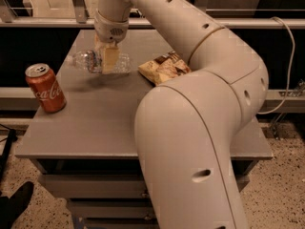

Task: Knock water bottle over

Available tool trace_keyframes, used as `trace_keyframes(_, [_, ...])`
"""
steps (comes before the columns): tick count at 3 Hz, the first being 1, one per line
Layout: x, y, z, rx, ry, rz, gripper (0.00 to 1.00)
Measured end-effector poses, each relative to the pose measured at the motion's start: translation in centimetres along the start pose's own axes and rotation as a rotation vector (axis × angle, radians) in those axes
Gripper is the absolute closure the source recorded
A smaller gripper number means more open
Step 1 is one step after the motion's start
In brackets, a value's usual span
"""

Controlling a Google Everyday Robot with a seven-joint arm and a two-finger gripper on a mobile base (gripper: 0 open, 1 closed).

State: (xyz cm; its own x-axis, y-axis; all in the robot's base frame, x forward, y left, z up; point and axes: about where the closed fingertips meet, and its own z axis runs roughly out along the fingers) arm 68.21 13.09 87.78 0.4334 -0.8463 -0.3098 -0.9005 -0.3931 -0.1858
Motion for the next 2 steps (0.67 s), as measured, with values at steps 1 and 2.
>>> trace_keyframes(1, [-0.44, 0.4, 1.0, -0.023, 0.024, -0.036, 0.36])
trace_keyframes(2, [-0.74, 1.02, 1.89, -0.047, 0.06, -0.08, 0.13])
